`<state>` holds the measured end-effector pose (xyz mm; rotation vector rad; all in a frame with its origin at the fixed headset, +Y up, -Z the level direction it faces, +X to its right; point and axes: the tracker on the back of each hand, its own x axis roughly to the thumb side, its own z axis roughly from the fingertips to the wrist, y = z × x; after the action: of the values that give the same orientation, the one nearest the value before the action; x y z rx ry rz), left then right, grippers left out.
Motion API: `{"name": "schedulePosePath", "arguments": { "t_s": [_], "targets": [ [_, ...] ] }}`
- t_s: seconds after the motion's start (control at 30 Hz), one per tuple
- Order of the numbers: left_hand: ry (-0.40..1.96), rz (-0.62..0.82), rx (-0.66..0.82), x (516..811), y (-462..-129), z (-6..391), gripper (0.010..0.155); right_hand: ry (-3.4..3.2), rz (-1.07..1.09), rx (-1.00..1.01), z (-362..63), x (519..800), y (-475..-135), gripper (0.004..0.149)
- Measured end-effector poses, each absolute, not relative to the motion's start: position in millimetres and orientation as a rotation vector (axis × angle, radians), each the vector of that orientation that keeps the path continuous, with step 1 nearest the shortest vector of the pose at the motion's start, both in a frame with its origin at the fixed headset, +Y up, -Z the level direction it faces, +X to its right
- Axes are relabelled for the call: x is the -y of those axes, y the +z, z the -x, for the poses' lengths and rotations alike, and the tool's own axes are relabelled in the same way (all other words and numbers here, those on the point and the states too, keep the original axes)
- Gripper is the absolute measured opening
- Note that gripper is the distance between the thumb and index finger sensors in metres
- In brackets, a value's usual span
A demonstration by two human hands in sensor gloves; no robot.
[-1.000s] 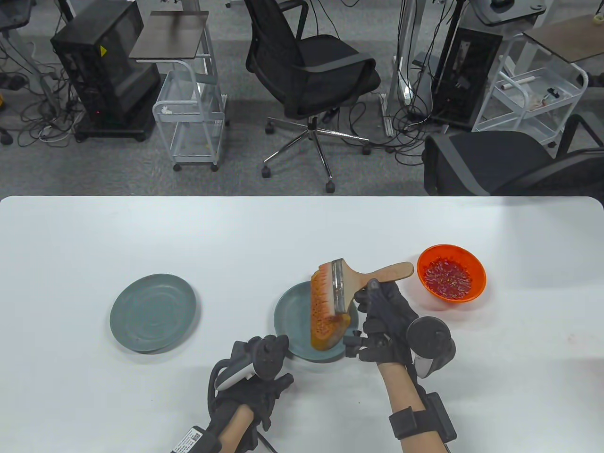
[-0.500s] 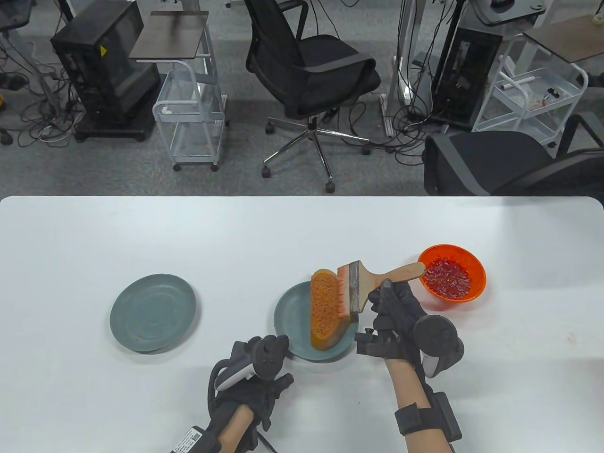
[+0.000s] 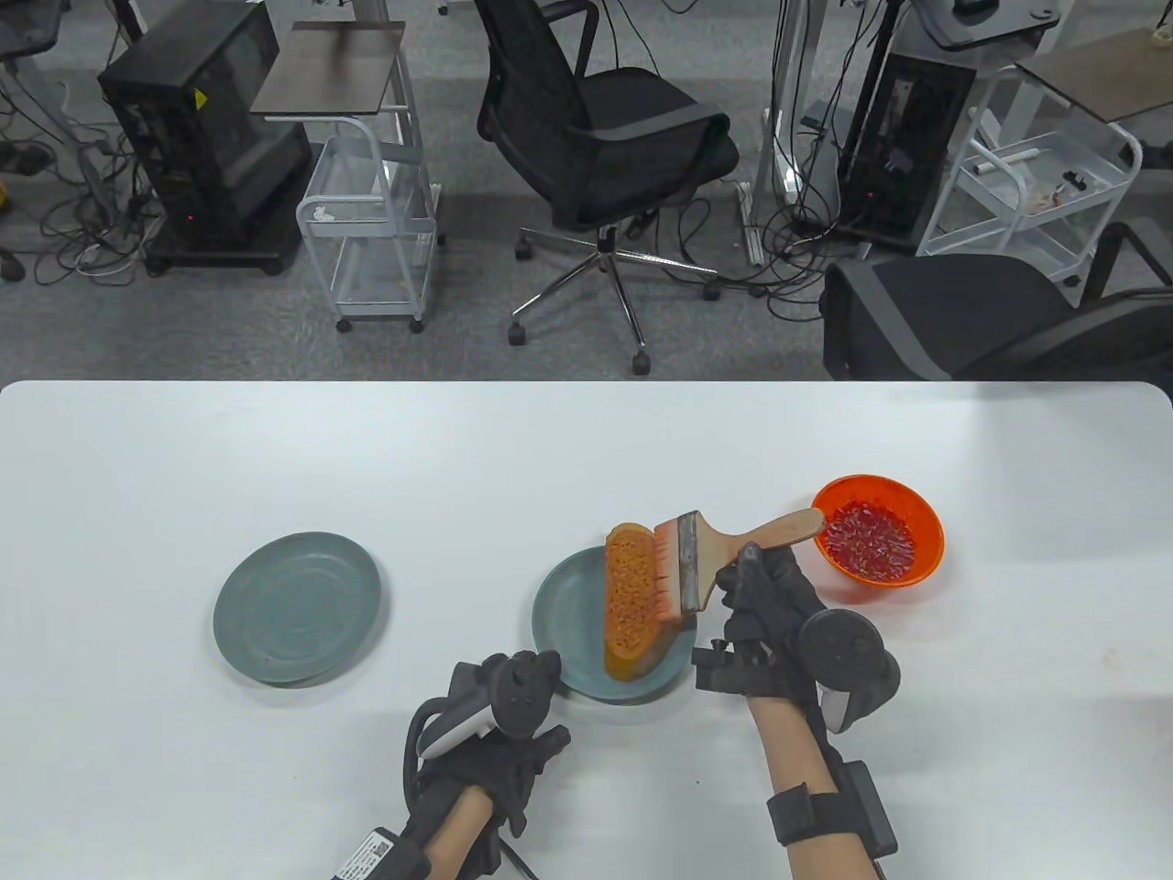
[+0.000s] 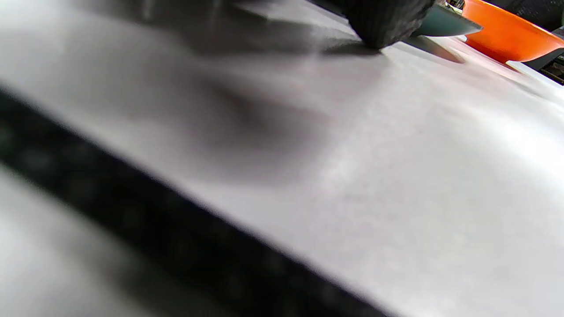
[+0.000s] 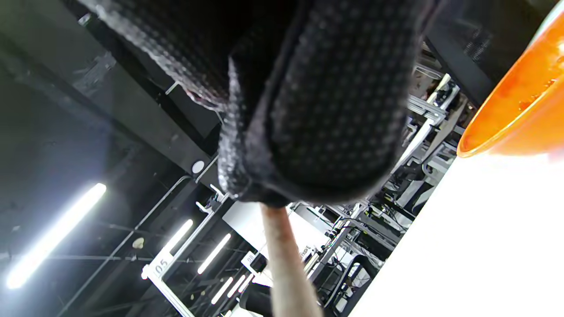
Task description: Dip brush into ketchup and spread onto bread slice
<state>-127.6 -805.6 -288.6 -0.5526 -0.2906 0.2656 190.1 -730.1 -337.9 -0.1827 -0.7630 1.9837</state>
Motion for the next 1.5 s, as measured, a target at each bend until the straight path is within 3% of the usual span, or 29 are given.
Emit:
{"name": "schedulePosePath", "arguments": {
  "t_s": [0.27, 0.57, 0.87, 1.17, 1.5],
  "targets": [
    [0.265, 0.552, 0.289, 805.7, -288.5, 127.6, 0.077, 1.846, 0.163, 0.529, -160.2, 747.0, -341.3, 0.047],
    [0.267, 0.553, 0.292, 805.9, -288.6, 128.1, 0.077, 2.094, 0.172, 0.804, -188.3, 722.3, -335.7, 0.047],
    [0.27, 0.553, 0.291, 806.1, -288.7, 128.1, 0.077, 1.856, 0.195, 0.567, -159.9, 739.0, -338.6, 0.047],
    [0.268, 0.554, 0.293, 806.0, -289.0, 127.9, 0.077, 2.077, 0.177, 0.81, -188.0, 717.8, -333.9, 0.047],
    [0.269, 0.555, 0.29, 806.2, -288.8, 128.0, 0.077, 1.948, 0.141, 0.595, -153.4, 736.6, -342.7, 0.046]
  ]
}}
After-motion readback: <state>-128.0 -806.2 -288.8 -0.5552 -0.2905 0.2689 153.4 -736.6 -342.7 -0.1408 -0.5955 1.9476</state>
